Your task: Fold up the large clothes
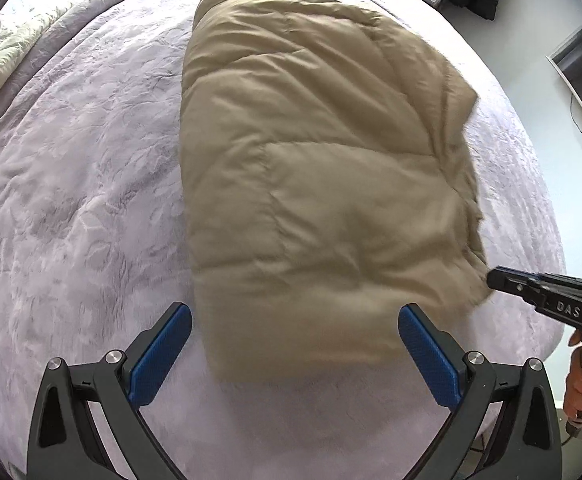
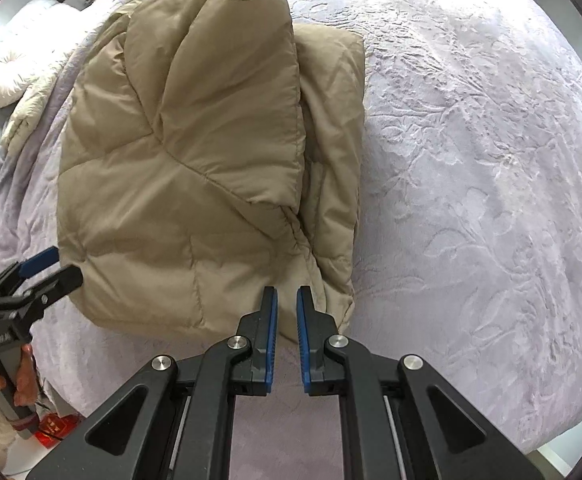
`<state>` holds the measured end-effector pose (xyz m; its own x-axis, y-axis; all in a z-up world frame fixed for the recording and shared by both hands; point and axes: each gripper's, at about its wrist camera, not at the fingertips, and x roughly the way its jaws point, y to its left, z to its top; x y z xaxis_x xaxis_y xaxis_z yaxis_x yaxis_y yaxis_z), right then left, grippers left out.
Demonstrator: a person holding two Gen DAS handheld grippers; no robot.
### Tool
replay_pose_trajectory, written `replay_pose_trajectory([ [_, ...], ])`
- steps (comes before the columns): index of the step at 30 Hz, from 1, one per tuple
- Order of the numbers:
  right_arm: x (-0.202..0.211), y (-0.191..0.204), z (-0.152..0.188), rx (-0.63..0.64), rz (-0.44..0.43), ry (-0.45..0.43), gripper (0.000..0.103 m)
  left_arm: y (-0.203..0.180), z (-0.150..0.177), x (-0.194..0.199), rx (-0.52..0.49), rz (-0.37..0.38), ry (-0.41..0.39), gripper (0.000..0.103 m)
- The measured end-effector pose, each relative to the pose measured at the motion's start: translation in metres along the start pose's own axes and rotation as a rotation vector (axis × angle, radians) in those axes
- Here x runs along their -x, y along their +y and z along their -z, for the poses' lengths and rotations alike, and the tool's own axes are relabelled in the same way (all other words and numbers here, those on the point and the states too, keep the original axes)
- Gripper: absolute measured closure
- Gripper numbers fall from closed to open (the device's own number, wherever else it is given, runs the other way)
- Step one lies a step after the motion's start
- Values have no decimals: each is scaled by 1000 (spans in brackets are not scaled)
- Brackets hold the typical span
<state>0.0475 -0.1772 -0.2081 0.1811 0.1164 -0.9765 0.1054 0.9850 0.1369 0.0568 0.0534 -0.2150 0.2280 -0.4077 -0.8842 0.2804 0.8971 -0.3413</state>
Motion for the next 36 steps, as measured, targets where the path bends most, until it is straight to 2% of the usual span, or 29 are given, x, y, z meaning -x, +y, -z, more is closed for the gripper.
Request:
replay_pose_trajectory([
  [4, 8, -3, 12, -31, -26, 2, 92, -13, 8, 16, -20, -12, 9, 0],
  [7, 25, 0, 18, -36, -42, -12, 92, -25, 11, 30, -63, -74, -4, 0],
  [8, 29, 1, 18, -36, -47, -18, 88, -28, 13, 38, -72, -94, -25, 0],
  [9, 34, 1, 18, -35, -49, -23, 81, -31, 13, 47, -75, -110, -54, 0],
  [10, 42, 3, 19, -35, -48, -33, 56, -32, 14, 54, -72, -128, -79, 0],
  [11, 49, 4, 21, -35, -48, -47, 38, -35, 14, 63, -66, -151, -107, 0],
  [14, 69, 12, 23, -13, -54, -89, 36, -38, 12, 89, -52, -226, -189, 0],
  [16, 79, 17, 23, -7, -42, -103, 33, -37, 9, 105, -31, -210, -231, 0],
  [18, 91, 21, 23, 5, -21, -125, 22, -35, 6, 114, -18, -171, -244, 0],
  [21, 107, 29, 22, 35, 12, -173, 20, -40, 2, 131, -23, -222, -267, 0],
  [24, 125, 40, 24, 65, 46, -233, 15, -52, 1, 149, -44, -242, -315, 0],
  [26, 136, 44, 25, 59, 56, -267, 0, -59, 1, 160, -47, -247, -336, 0],
  [30, 150, 45, 22, 20, 80, -324, 0, -67, -3, 176, -5, -250, -325, 0],
  [33, 159, 47, 21, 4, 62, -338, 0, -69, -3, 186, 28, -257, -331, 0],
  [36, 171, 51, 23, -7, 80, -375, 0, -73, -2, 201, 37, -301, -370, 0],
])
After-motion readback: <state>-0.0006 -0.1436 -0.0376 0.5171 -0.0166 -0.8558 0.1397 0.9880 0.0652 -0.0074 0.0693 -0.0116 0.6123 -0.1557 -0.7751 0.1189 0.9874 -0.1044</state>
